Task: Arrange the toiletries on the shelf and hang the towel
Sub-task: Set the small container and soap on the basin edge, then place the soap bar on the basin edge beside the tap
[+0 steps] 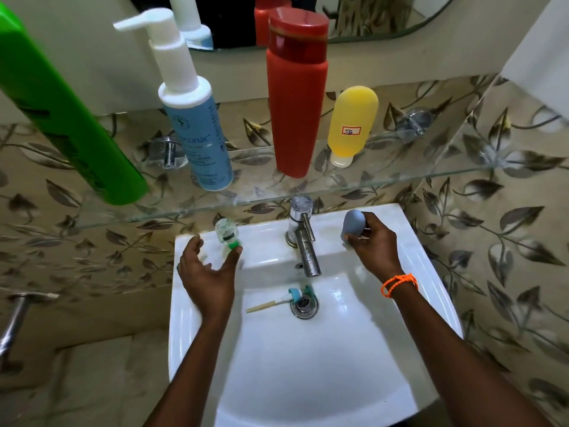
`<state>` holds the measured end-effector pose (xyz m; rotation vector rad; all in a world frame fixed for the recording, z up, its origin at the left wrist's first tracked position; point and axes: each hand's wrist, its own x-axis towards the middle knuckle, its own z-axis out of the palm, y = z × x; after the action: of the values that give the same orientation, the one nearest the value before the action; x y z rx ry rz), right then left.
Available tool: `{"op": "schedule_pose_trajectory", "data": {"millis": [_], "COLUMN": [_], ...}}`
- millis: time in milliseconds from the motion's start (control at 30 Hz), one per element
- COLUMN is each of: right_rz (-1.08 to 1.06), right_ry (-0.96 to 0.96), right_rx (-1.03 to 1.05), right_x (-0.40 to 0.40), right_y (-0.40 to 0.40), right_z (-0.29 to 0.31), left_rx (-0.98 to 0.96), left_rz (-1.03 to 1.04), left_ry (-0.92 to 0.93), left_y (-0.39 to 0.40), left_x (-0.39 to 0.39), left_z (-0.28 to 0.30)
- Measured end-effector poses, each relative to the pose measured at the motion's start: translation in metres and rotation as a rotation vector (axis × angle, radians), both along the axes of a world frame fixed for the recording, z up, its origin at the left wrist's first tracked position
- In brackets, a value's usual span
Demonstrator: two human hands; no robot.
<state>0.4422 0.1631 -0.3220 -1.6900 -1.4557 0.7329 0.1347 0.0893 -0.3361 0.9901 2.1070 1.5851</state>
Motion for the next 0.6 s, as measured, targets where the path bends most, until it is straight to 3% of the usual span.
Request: {"op": "schedule_pose_trajectory", "data": {"millis": [133, 233, 300, 367, 467, 533, 600], "right_rz": [0.021, -0.211, -0.345, -0.170, 0.376, 0.491, 0.470], "right_ry": [0.020, 0.011, -0.089, -0.200, -0.554, -0.712, -0.767], "right_rx": [0.011, 0.139, 0.231, 0.117, -0.085, -0.113, -0.131], "right_x": [0.000, 0.001, -0.014, -0.044, -0.087, -0.100, -0.107], "right_y": [0.000, -0.024, -0.060, -0.093, -0.110, -0.103, -0.093], "right_z": [0.005, 0.008, -0.007, -0.030, -0.073, -0.090, -0.097], "left_rx": [0.063, -0.099, -0.287, -0.455, -0.600, -0.649, -0.650], "left_rz": [0.026, -0.231, -0.453, -0.568, -0.704, -0.750, -0.744], "left_ry": [-0.020, -0.018, 0.123, 0.355, 0.703, 0.870, 0.933], "left_y": [-0.037, -0.058, -0.064, -0.065, -0.056, -0.049, -0.041], "left_x": [0.028, 0.040, 0.045, 0.047, 0.046, 0.045, 0.043], "left_z": [-0.009, -0.026, -0.042, -0.054, -0.071, -0.078, -0.080]}}
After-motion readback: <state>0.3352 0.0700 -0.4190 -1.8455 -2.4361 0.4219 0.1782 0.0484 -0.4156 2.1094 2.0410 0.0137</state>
